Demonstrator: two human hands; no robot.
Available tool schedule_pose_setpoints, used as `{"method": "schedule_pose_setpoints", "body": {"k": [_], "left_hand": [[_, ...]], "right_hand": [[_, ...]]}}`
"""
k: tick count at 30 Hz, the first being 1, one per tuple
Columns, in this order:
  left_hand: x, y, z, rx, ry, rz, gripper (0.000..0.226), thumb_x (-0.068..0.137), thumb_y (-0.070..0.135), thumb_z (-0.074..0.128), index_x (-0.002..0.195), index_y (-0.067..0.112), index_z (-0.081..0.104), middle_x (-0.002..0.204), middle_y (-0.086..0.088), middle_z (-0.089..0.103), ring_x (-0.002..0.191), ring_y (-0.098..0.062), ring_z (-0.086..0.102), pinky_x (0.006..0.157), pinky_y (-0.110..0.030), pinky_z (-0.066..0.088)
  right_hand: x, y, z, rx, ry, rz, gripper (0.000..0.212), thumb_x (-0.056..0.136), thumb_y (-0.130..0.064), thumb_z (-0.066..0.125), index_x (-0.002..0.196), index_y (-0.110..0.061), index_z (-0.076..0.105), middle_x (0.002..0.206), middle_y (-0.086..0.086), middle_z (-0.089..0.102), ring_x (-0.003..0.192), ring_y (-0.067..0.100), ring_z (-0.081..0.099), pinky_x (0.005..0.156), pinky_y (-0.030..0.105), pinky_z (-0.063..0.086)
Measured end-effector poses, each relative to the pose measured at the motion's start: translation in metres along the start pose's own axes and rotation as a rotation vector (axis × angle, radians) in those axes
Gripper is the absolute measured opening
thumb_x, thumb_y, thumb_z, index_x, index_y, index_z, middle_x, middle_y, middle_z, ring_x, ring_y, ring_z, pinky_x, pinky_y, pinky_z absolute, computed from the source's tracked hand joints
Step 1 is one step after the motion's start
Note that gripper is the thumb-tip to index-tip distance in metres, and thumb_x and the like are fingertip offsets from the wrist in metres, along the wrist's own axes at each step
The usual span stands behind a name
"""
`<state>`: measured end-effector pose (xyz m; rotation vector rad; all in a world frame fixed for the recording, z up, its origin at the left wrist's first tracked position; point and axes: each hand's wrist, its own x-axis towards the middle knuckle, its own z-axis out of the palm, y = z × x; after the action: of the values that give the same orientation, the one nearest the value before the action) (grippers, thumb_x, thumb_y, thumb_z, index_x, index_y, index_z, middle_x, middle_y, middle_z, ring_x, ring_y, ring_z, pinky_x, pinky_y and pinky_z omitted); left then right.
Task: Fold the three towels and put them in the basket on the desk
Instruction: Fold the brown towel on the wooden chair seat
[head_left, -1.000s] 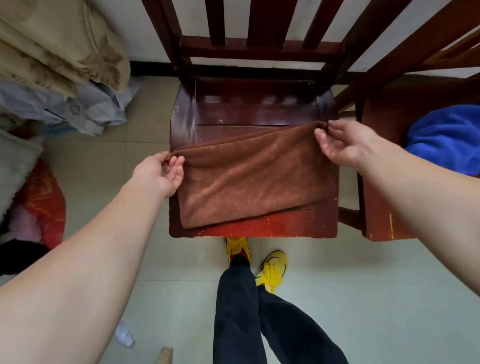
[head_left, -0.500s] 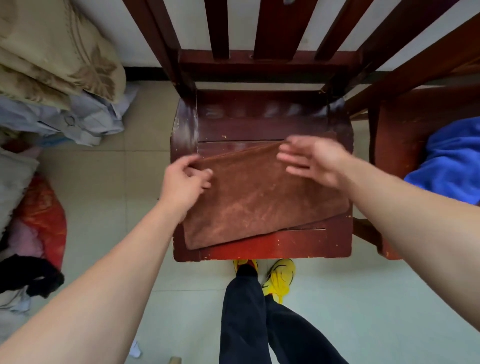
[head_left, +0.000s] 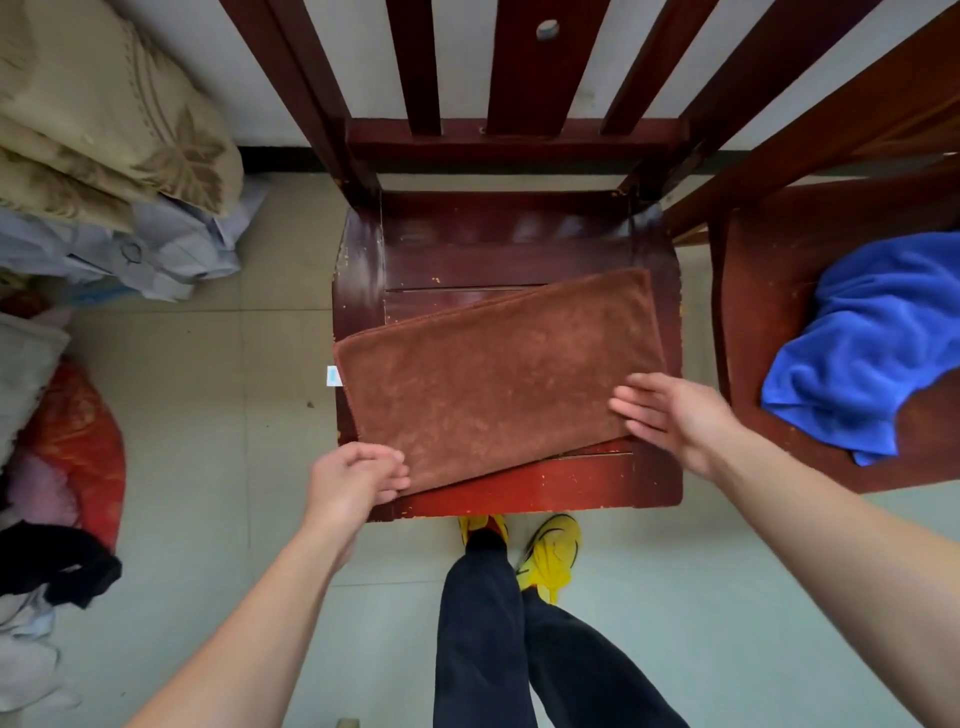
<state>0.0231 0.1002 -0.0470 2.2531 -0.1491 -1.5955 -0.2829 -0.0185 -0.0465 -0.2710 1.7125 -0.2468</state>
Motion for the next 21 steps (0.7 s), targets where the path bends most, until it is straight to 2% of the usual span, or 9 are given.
{"method": "schedule_pose_setpoints", "body": {"k": [3,5,8,10,12,14,15,17,21], "left_hand": [[0.001,-0.009,-0.019,0.144,0.11,0.069,0.017,0.081,0.004,0.072,0.096,-0.002,0.065,0.07,-0.011,0.066,0.064,-0.022,0.062,0.07,-0.035,0.053],[0.0,-0.008,-0.022,0.387,0.245,0.302,0.014,0.079,0.005,0.072,0.091,0.005,0.065,0.072,-0.005,0.061,0.068,-0.024,0.059,0.073,-0.038,0.052],[-0.009,0.018,-0.004,0.765,0.293,0.827,0.025,0.075,0.014,0.075,0.098,0.013,0.067,0.098,-0.004,0.059,0.095,-0.026,0.057,0.075,-0.034,0.047],[-0.008,0.038,0.019,1.002,0.179,1.037,0.054,0.073,0.03,0.078,0.123,0.018,0.061,0.131,-0.01,0.052,0.123,-0.029,0.046,0.094,-0.043,0.046],[0.001,0.055,0.041,1.315,0.043,1.035,0.088,0.072,0.051,0.075,0.146,0.026,0.035,0.157,-0.013,0.02,0.145,-0.032,0.017,0.114,-0.048,0.024],[0.014,0.066,0.052,1.499,-0.004,0.954,0.112,0.067,0.066,0.07,0.152,0.03,0.007,0.161,-0.011,-0.009,0.148,-0.031,-0.009,0.119,-0.051,0.007],[0.019,0.068,0.055,1.546,0.003,0.933,0.12,0.063,0.071,0.069,0.152,0.031,-0.001,0.16,-0.012,-0.015,0.147,-0.032,-0.015,0.119,-0.053,0.003],[0.028,0.072,0.06,1.596,0.006,0.928,0.13,0.057,0.077,0.068,0.151,0.03,-0.009,0.158,-0.013,-0.02,0.146,-0.034,-0.018,0.117,-0.057,0.001],[0.03,0.08,0.079,1.601,-0.014,0.934,0.137,0.053,0.08,0.067,0.151,0.029,-0.014,0.158,-0.015,-0.023,0.145,-0.036,-0.018,0.117,-0.059,0.001]], "right_hand": [[0.004,-0.004,-0.042,-0.1,0.258,-0.095,0.014,0.093,-0.017,0.057,0.095,-0.008,0.067,0.095,0.01,0.072,0.076,0.016,0.069,0.069,0.027,0.053],[0.007,-0.007,-0.049,-0.342,0.413,-0.261,0.017,0.087,-0.019,0.065,0.092,-0.004,0.071,0.086,0.008,0.069,0.074,0.017,0.064,0.069,0.028,0.05],[0.001,-0.026,-0.025,-0.561,0.446,-0.473,0.026,0.079,-0.037,0.076,0.093,-0.016,0.071,0.084,0.0,0.069,0.083,0.016,0.064,0.08,0.029,0.05],[-0.002,-0.035,-0.001,-0.65,0.366,-0.468,0.041,0.074,-0.047,0.079,0.103,-0.021,0.067,0.09,-0.003,0.066,0.087,0.016,0.062,0.082,0.031,0.05],[0.005,-0.037,0.014,-0.718,0.324,-0.398,0.048,0.069,-0.049,0.082,0.104,-0.022,0.062,0.095,-0.003,0.063,0.089,0.018,0.06,0.083,0.033,0.051],[0.013,-0.038,0.019,-0.644,0.273,-0.306,0.046,0.066,-0.04,0.086,0.101,-0.021,0.065,0.099,-0.001,0.068,0.091,0.022,0.065,0.087,0.039,0.054],[0.014,-0.04,0.017,-0.561,0.222,-0.258,0.038,0.067,-0.034,0.087,0.097,-0.021,0.067,0.099,0.001,0.07,0.09,0.023,0.067,0.086,0.041,0.056],[0.014,-0.048,0.008,-0.439,0.096,-0.177,0.026,0.071,-0.021,0.084,0.093,-0.019,0.07,0.097,0.005,0.073,0.086,0.024,0.07,0.081,0.038,0.058],[0.008,-0.067,-0.02,-0.334,-0.001,-0.18,0.031,0.074,-0.009,0.08,0.102,-0.014,0.067,0.098,0.01,0.074,0.08,0.023,0.072,0.065,0.031,0.057]]}}
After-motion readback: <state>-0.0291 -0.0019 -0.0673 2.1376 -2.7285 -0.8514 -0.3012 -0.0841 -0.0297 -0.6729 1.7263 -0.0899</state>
